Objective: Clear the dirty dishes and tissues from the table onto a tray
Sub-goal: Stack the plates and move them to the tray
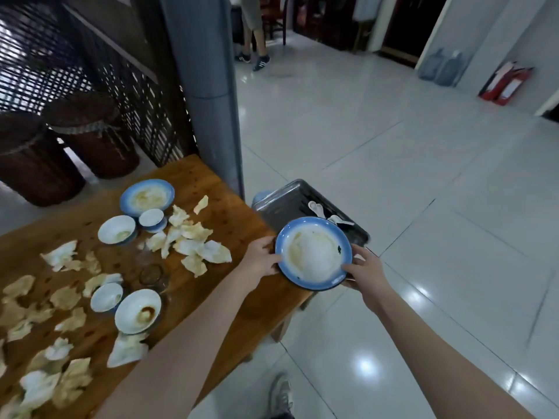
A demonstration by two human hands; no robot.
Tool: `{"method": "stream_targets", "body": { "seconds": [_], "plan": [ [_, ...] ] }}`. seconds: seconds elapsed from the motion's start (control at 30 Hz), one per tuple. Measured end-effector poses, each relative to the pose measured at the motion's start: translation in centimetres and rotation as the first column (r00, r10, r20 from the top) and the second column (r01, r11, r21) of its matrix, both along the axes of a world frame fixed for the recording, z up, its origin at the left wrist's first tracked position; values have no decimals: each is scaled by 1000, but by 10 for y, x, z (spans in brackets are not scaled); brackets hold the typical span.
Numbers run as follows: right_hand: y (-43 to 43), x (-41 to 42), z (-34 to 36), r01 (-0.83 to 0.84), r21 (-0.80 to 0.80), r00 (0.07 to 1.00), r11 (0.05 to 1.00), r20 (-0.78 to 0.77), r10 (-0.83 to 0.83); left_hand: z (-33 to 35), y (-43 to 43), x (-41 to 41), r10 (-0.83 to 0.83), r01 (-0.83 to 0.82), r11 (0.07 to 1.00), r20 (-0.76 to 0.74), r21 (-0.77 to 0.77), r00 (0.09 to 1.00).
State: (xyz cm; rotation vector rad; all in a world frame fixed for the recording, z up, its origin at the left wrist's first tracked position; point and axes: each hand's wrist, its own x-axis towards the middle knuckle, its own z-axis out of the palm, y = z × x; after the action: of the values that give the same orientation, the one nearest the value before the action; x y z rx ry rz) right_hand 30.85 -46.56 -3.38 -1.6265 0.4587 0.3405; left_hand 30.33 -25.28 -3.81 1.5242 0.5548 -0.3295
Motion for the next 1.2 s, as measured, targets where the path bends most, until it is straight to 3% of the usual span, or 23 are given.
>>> {"method": "stream_targets", "body": {
  "seconds": [0.27, 0.53, 0.8, 1.07, 1.2],
  "plan": [
    [-13, 107, 10, 28, 28, 999, 999, 32, -28, 7, -14, 115, -15, 15, 996, 7, -83, 1000],
    [-18, 185, -8, -25, 48, 999, 999, -37, 26, -11, -16, 174, 25, -27, 996, -21, -80, 999],
    [-13, 280, -46, -225, 56, 968, 973, -98, 229, -43, -17, 230, 227, -231, 972, -80, -38, 971],
    [-19, 374, -107, -408, 99, 879, 907, -224, 420, -106, -44, 280, 490, -520, 851, -242, -78, 838],
    [-28, 402, -148, -449, 107, 837, 887, -298, 459, -143, -60, 298, 521, -564, 822, -297, -78, 800]
  ]
}}
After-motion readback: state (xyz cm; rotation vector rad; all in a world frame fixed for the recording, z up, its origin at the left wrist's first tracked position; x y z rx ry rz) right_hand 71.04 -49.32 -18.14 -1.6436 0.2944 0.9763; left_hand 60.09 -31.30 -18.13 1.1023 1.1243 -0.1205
